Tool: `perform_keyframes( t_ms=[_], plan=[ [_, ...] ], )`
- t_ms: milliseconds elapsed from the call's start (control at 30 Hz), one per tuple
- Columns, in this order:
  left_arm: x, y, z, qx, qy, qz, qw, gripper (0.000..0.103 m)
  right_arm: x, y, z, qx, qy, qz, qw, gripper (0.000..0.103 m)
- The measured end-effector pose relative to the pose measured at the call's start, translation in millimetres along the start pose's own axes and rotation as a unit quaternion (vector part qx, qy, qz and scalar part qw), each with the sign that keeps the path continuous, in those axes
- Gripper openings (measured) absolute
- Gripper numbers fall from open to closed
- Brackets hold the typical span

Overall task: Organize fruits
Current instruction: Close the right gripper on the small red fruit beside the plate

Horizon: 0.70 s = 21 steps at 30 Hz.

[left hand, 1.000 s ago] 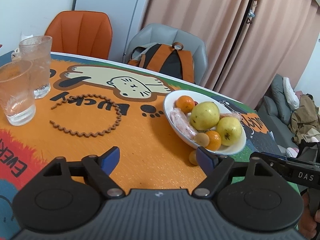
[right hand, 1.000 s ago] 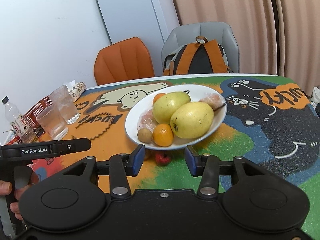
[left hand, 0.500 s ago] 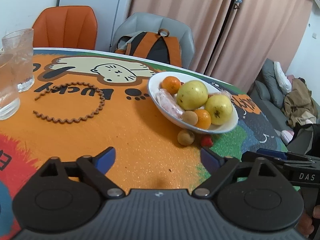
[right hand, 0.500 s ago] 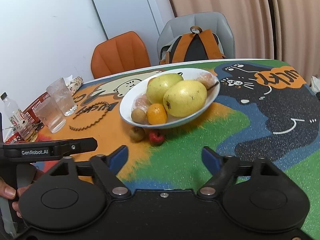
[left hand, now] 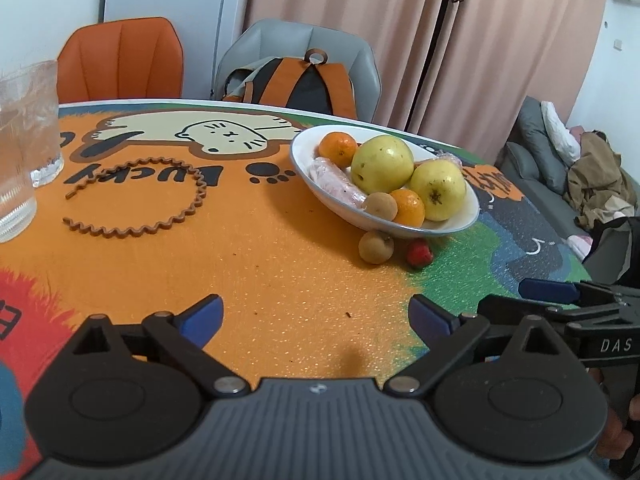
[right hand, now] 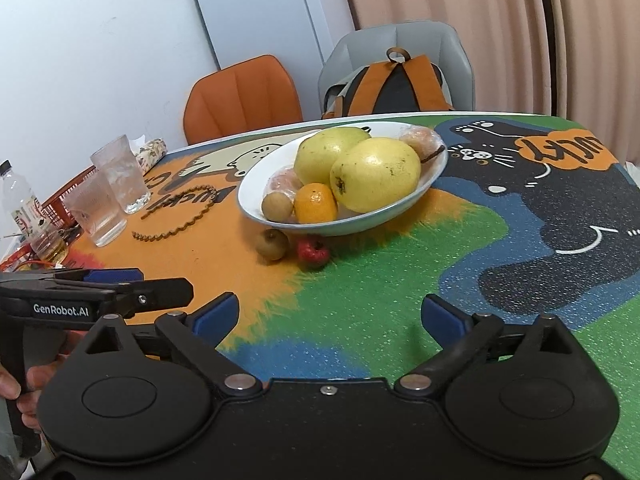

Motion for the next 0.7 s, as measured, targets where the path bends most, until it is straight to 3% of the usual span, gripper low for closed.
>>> perform_keyframes(
  t_ms=[100,233,700],
  plan=[
    [-3.2,-1.3,-0.1,-0.001,0.003,-0.004,1.0000,0.098,-1.9,-6.0,-0.9,-0.001,0.000,0.003,1.000,0.096],
    [-8.6,-3.0,-1.6,0.003,0.004,-0.009,0.9999,0.098,-5.6,-15.8,-2.7,-0.008,0.004,-0.002,1.000,0.079],
    [-8.8,-21.1,-10.3,0.005,0.004,-0.010,0.9999,0.098,-8.2,-50.3,-9.9,-0.020,-0.001,-0.005,1.000,0.049]
  ],
)
Point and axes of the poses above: each gripper's, at about its wrist camera, not at the fingertips, and y roughly against the way its jaws point, x to its right, z to its underside, the point moved 3 cm from there along -y, roughly the way its jaws point, and after that the axes turned 15 degrees about x, right-handed, at the moved point
